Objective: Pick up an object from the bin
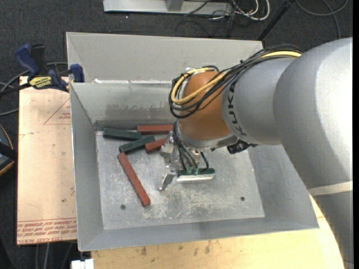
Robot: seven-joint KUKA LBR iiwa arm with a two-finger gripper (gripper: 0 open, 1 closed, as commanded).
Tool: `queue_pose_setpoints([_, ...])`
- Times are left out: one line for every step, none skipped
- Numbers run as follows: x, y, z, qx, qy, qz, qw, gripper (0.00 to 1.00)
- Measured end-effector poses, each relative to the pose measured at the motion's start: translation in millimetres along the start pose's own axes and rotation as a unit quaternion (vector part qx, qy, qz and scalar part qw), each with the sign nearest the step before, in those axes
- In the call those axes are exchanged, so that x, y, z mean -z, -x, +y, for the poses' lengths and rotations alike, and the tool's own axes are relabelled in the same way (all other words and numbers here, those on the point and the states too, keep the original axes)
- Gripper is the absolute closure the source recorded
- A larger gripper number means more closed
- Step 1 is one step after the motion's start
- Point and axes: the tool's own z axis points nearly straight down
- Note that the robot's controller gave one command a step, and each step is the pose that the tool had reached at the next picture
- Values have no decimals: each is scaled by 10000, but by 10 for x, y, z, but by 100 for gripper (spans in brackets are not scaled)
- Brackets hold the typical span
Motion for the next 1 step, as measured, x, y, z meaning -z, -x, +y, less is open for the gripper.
queue_pose_setpoints([-2,26,-111,-699,25,12,9975,0])
